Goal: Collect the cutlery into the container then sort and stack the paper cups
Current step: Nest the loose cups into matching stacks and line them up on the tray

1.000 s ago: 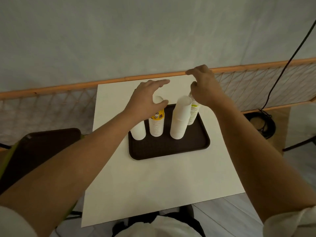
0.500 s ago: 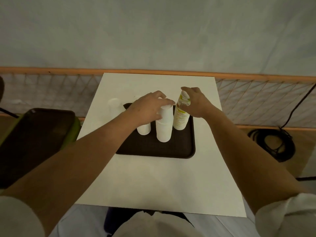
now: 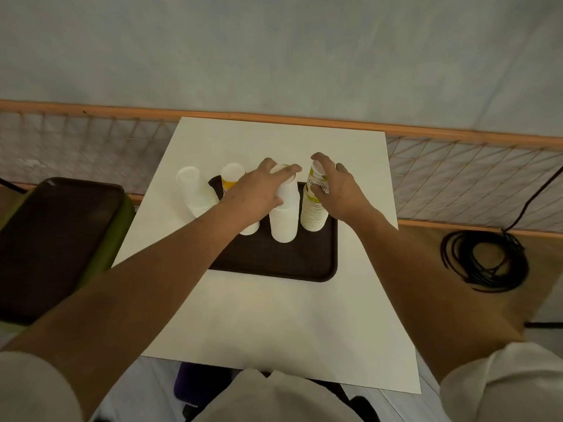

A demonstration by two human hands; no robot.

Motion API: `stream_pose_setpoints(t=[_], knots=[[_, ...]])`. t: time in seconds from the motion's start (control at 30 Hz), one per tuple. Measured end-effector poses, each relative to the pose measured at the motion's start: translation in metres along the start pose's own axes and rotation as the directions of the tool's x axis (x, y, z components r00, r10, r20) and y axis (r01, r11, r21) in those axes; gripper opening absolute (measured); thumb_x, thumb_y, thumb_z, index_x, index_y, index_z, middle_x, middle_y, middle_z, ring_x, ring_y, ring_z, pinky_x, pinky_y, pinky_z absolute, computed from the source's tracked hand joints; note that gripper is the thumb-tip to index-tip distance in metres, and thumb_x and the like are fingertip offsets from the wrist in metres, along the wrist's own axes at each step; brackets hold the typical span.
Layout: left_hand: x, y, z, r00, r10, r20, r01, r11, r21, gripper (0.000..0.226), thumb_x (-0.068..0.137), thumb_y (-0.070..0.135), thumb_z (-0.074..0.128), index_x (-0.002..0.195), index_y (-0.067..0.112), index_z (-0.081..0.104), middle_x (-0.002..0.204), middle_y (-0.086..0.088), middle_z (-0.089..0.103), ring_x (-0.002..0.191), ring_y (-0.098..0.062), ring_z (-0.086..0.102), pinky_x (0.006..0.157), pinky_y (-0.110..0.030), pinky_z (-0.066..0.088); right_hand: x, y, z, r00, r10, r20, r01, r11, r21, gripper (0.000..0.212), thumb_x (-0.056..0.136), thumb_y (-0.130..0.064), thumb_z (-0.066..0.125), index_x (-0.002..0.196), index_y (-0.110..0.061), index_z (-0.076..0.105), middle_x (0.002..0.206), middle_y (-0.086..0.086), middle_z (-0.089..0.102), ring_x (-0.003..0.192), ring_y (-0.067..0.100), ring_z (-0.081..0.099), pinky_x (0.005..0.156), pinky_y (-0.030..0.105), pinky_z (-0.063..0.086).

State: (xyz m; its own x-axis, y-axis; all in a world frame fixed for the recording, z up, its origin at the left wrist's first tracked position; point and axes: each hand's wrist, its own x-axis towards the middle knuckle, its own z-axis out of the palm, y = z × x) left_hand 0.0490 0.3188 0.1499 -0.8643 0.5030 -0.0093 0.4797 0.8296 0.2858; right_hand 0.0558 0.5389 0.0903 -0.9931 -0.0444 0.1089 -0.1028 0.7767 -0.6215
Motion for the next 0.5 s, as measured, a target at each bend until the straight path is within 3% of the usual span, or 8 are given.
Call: stream_pose_setpoints(t=[0.23, 0.5], knots=[[0.009, -0.001, 0.000, 1.000, -0.008, -0.003, 0.008, 0.999, -0.031, 0.077, 0.090, 0.020, 0.073, 0.152, 0.042, 0.033, 0.136, -0.010, 0.045, 0.103, -0.030, 0.062, 0.083, -0.036, 0.054, -0.021, 0.005, 0.000, 0.999, 0.014, -0.044, -0.014, 1.000, -0.011, 0.064, 0.096, -0.022, 0.064, 0.145, -0.042, 0.028, 0.111, 0.008, 0.052, 0.098, 0.031, 0.063, 0.079, 0.038, 0.056], [0.014, -0.001, -0.002, 1.000, 0.006, 0.013, -0.005, 1.000, -0.025, 0.080, 0.088, 0.021, 0.075, 0.153, 0.041, 0.033, 0.127, -0.010, 0.049, 0.102, -0.027, 0.059, 0.081, -0.032, 0.050, -0.035, 0.010, 0.003, 0.998, 0.036, -0.060, -0.036, 0.999, -0.002, 0.065, 0.096, -0.023, 0.066, 0.143, -0.046, 0.027, 0.116, 0.007, 0.053, 0.104, 0.034, 0.064, 0.077, 0.033, 0.050]])
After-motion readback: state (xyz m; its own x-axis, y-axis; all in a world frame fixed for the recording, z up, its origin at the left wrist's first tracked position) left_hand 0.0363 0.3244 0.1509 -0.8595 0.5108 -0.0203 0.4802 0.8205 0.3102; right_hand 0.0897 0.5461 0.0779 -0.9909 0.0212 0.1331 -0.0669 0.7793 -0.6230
